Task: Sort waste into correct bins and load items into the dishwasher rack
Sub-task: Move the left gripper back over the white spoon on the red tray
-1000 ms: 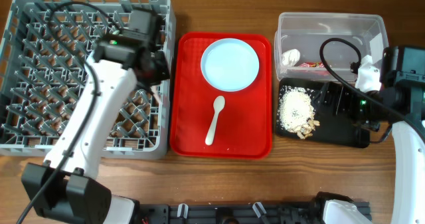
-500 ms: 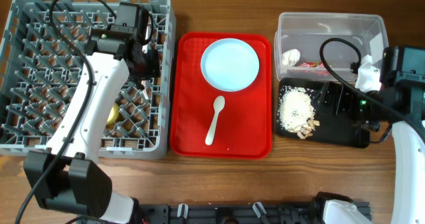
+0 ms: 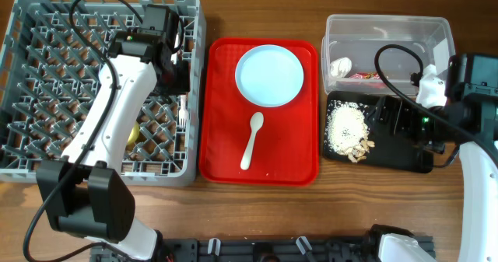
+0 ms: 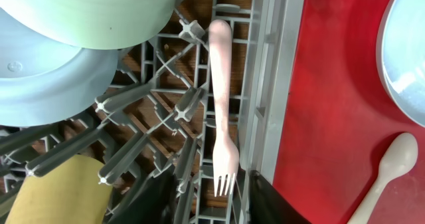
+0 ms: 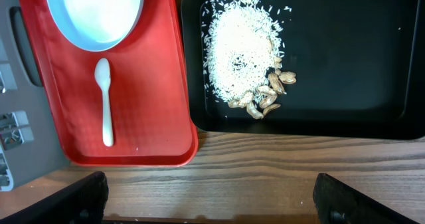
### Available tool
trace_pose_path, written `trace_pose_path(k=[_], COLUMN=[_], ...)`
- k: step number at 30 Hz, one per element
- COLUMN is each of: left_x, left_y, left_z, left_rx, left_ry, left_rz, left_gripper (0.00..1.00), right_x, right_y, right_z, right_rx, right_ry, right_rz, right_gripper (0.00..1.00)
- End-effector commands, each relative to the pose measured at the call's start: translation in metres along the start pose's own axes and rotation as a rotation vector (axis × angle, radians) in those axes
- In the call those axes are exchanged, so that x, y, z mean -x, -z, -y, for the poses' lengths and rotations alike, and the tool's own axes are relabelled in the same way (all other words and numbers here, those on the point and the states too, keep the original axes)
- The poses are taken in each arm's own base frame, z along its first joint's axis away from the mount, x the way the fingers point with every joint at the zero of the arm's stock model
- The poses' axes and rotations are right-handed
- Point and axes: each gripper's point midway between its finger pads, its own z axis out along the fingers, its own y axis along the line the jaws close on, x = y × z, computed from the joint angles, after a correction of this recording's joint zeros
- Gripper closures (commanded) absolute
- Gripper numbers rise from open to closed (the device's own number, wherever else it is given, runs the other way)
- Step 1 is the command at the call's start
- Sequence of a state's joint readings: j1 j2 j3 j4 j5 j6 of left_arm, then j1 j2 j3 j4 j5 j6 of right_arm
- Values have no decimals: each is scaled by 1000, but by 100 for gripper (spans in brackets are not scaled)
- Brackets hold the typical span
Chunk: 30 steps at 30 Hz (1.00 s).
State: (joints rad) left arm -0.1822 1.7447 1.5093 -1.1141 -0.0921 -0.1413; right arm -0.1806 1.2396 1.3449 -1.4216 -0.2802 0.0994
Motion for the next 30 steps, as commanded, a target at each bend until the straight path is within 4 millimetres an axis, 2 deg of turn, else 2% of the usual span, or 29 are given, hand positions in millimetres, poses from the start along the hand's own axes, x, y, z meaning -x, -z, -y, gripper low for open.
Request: trace_pose_path(k=[1, 3, 8, 12, 15, 16, 18, 20, 26, 30], left_x=[-2, -2, -5, -15, -17, -19, -23, -33, -60, -69], left_y=[-3, 1, 32, 52, 50, 45, 34, 13, -49, -78], left_z=[0, 2, 35, 90, 133, 148, 165, 180, 194, 199], left_rx=[-3, -10, -120, -257, -301, -312, -317, -301, -231, -206], left_ry=[-5, -6, -59, -168, -261, -274, -282, -282, -283, -297], left_rz=[-11, 0, 61, 102, 133, 131, 117, 64, -96, -149], left_gripper=[52, 40, 34, 29, 24, 23, 22, 22, 22, 21], right_x=[1, 0, 0, 1, 1, 1, 1, 0, 0, 0], right_y=[1, 1, 1, 1, 1, 1, 1, 1, 1, 1], right_z=[0, 0, 0, 0, 0, 0, 0, 0, 0, 0], right_rx=[0, 0, 0, 0, 0, 0, 0, 0, 0, 0], right_ry=[17, 17, 18, 20, 20, 20, 21, 19, 19, 19], right_rz=[4, 3, 3, 6, 8, 8, 7, 4, 2, 1], right_gripper=[0, 0, 0, 0, 0, 0, 1, 0, 0, 0])
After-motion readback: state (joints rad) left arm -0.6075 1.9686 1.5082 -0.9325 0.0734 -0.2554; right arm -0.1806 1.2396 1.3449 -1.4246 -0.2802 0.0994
